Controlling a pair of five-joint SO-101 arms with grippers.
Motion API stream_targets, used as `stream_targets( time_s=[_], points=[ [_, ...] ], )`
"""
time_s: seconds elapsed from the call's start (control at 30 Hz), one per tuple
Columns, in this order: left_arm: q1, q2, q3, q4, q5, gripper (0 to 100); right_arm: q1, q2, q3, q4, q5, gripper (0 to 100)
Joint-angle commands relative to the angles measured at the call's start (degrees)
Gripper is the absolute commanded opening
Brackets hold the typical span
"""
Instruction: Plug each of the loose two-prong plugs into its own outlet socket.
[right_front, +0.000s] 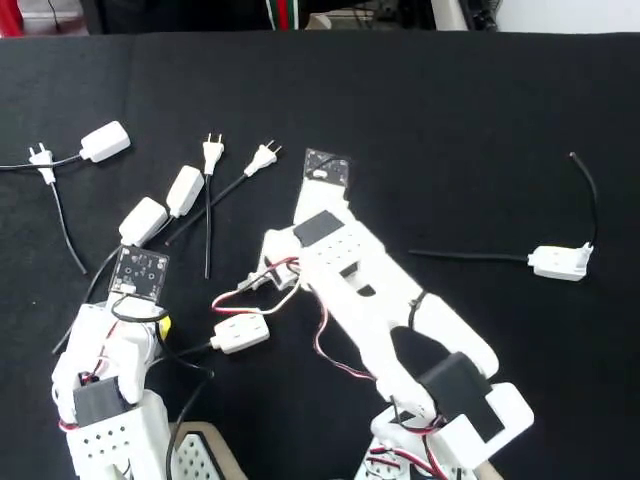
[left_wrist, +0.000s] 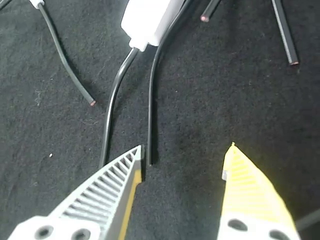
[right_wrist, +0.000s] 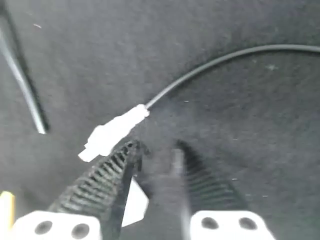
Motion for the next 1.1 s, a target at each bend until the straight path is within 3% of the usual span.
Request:
stream_targets(
  time_s=[0.0,0.23,0.6,0.87,0.93,1.03,1.07],
  points=[
    [0.84,-0.26,1.1,-0.88,-0.35,26,-2.81,0.92,-2.86,-3.6,-6.95,20.1],
    [0.66,-0.26,1.1,-0.88,-0.35,26,-3.16,9.01,-5.85,-8.35,-11.6,20.1],
    [0.57,-0.26,1.1,-0.88,-0.35,26,-2.81,7.69,-8.66,-8.7,-11.69,20.1],
    [0.48,-0.26,1.1,-0.79,-0.35,26,-5.1,17.1,-10.24,-11.43,-15.21,20.0],
    [0.48,-0.26,1.1,-0.79,-0.35,26,-5.27,18.51,-11.82,-9.05,-14.86,16.4],
    [0.48,-0.26,1.1,-0.79,-0.35,26,-5.19,18.68,-13.41,-5.36,-14.15,3.1],
    [0.48,-0.26,1.1,-0.79,-0.35,26,-4.92,18.68,-13.41,-4.57,-13.01,3.7]
  ],
)
